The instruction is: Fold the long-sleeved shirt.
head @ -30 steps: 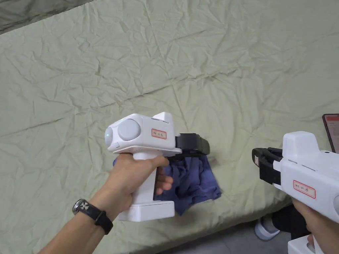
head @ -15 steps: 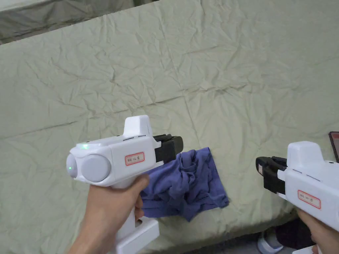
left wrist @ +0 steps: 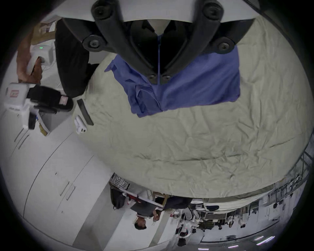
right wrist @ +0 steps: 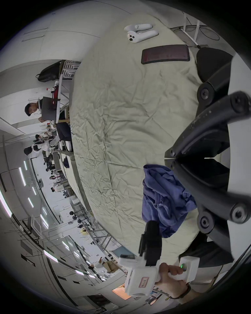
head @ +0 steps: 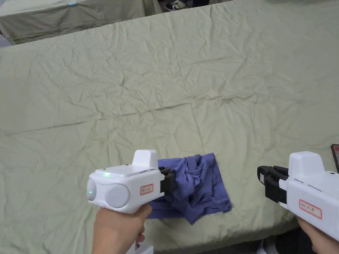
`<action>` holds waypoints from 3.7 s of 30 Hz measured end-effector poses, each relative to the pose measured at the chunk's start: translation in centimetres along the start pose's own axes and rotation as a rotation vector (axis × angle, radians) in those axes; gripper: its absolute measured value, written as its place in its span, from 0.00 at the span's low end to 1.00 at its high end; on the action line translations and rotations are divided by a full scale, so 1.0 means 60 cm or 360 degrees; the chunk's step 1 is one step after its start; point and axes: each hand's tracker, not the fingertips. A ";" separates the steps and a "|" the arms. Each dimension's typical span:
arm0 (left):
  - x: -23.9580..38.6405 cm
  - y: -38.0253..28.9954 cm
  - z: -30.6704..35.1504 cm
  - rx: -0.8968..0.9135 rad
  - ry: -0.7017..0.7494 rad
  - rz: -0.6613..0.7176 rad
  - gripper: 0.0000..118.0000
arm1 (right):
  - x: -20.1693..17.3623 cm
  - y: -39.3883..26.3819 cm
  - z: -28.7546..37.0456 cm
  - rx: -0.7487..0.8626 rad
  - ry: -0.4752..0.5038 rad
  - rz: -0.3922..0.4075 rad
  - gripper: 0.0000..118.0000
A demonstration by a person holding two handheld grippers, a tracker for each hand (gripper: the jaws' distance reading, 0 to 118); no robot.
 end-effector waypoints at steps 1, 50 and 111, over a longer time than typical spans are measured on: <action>0.006 -0.004 -0.017 -0.0046 0.0009 -0.0018 0.01 | 0.003 -0.001 0.000 -0.0001 -0.0003 -0.0006 0.01; -0.118 -0.085 0.199 0.0316 0.0309 0.0327 0.00 | -0.146 0.045 -0.050 -0.0155 0.0177 0.0366 0.01; -0.289 -0.047 -0.108 -0.0187 -0.0780 0.0830 0.16 | -0.165 0.054 -0.308 -0.0724 0.0282 0.0537 0.01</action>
